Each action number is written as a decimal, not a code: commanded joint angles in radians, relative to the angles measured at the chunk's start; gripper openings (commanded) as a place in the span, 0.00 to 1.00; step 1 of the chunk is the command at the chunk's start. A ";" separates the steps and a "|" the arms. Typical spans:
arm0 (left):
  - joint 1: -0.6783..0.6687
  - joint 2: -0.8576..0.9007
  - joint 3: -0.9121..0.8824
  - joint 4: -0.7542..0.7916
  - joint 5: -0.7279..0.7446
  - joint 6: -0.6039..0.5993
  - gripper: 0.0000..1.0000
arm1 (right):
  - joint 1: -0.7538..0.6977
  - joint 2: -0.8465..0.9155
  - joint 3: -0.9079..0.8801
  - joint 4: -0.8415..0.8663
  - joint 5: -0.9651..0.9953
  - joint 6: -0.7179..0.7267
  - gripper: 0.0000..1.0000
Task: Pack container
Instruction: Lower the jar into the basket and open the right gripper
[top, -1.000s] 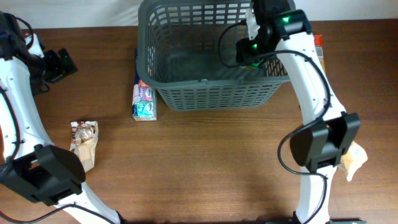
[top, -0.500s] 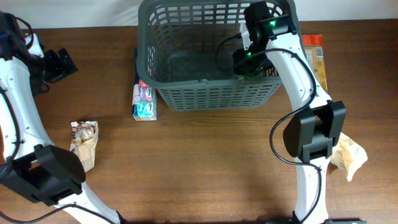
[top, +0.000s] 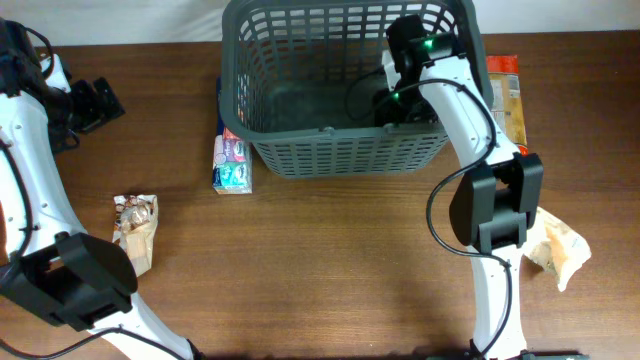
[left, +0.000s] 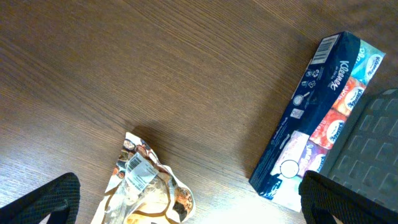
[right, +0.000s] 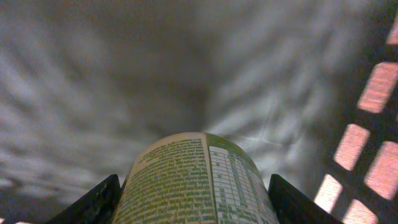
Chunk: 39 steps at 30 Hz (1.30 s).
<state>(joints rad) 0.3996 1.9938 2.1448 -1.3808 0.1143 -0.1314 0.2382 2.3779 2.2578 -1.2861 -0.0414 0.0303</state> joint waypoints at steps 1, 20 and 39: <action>0.001 0.011 0.003 0.001 -0.010 0.016 0.99 | 0.002 0.008 -0.004 -0.003 0.008 0.011 0.19; 0.001 0.011 0.003 0.001 -0.010 0.016 0.99 | 0.002 0.013 -0.003 -0.015 0.008 0.011 0.99; 0.001 0.011 0.003 0.001 -0.010 0.016 0.99 | -0.015 -0.014 0.772 -0.340 0.021 0.011 0.99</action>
<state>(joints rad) 0.3996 1.9938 2.1448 -1.3808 0.1135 -0.1314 0.2359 2.4077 2.8292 -1.5879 -0.0414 0.0414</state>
